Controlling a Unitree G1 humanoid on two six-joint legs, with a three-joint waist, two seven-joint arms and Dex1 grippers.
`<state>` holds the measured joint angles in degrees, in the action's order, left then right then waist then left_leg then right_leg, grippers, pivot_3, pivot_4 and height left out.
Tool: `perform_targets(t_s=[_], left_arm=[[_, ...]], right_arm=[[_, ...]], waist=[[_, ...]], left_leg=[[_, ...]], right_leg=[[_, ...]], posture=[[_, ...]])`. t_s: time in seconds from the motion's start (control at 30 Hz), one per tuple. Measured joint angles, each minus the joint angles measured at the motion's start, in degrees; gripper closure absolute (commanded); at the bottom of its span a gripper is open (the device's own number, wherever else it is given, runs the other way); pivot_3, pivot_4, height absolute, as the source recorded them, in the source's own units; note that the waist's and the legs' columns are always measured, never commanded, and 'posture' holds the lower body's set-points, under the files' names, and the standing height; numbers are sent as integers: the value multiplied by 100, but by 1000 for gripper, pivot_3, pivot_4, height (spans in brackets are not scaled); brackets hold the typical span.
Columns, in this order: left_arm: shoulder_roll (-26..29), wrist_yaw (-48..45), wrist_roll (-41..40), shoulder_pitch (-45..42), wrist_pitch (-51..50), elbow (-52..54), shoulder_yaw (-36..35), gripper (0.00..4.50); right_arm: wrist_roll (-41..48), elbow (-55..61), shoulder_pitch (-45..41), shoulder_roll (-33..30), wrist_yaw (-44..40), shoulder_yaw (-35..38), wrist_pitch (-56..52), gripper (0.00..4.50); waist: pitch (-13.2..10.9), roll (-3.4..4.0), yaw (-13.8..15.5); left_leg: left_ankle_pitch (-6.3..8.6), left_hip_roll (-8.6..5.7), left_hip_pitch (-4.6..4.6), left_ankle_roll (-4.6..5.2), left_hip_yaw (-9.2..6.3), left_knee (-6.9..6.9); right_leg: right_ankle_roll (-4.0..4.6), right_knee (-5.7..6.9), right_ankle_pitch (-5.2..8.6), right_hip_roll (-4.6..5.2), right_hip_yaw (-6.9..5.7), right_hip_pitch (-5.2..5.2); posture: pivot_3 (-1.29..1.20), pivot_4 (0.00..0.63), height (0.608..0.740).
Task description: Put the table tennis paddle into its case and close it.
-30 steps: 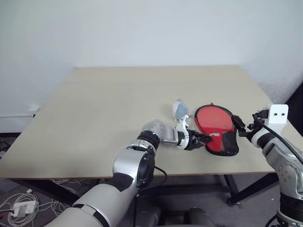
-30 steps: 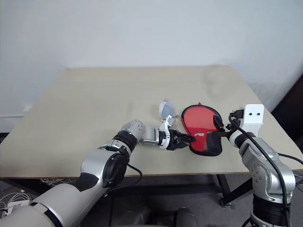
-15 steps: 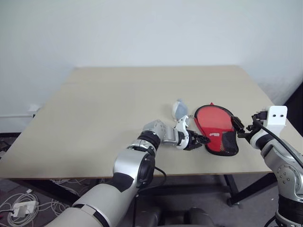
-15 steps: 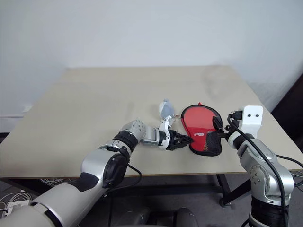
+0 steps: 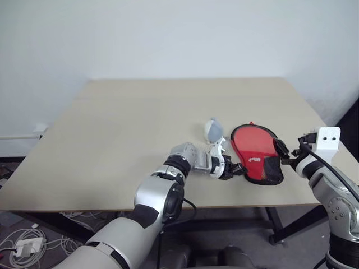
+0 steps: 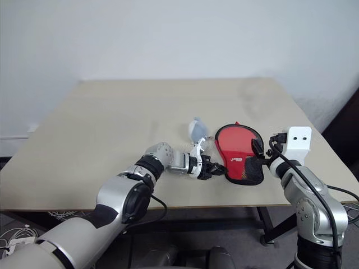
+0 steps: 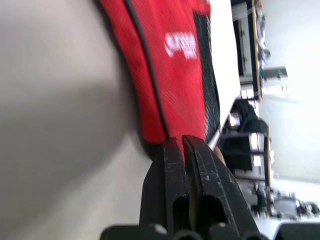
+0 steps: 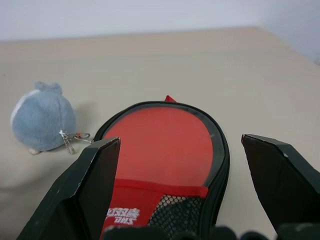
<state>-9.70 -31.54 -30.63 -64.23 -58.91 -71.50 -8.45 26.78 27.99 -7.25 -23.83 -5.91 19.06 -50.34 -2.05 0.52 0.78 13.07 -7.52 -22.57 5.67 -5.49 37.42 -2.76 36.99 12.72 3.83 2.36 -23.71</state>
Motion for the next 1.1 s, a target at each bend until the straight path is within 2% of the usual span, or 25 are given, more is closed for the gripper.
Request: perform_targets(t_s=[0.07, 0.27, 0.37, 0.47, 0.67, 1.1], left_arm=[[95, -289, 92, 86, -115, 29, 285, 4453], [155, -664, -60, 691, 305, 164, 189, 4453], [174, -909, -141, 893, 454, 247, 124, 4453], [192, -1138, -219, 1095, 621, 325, 95, 3854], [203, -1459, -279, 1517, 1084, 400, 63, 1728], [210, -2150, -309, 1858, 1503, 522, 154, 1728]], right_arm=[[4, 2, -17, 20, -2, -33, -41, 275], [-2, -16, -80, 57, 5, -136, -59, 275], [-31, -89, -128, 132, -5, -296, -52, 275], [-87, -246, -165, 185, -30, -452, -41, 275], [-161, -415, -355, 178, -136, -499, 53, 275], [-286, -675, -388, 185, -309, -495, 476, 275]], waist=[[7, 5, -6], [62, 10, -2], [80, 15, -2], [83, 16, -2], [84, 17, -24], [91, 21, -55]], left_leg=[[0, 0, 10, -1, 0, -8], [5, 3, 67, 4, -1, -28], [8, 3, 89, 9, -1, -35], [8, 3, 89, 10, 0, -34], [8, 4, 84, 10, 3, -44], [9, 6, 86, 11, 2, -48]], right_leg=[[0, -2, 0, -1, 3, 0], [-6, -14, 5, 1, 3, 48], [-37, -20, 25, 3, 3, 72], [-38, -20, 26, 4, 4, 71], [-12, -19, 10, 2, 11, 56], [-38, -20, 26, 0, 11, 56]], posture=[[0, 0, 740], [0, 0, 740], [0, 0, 740], [0, 0, 740], [0, 0, 740], [0, 0, 740]])
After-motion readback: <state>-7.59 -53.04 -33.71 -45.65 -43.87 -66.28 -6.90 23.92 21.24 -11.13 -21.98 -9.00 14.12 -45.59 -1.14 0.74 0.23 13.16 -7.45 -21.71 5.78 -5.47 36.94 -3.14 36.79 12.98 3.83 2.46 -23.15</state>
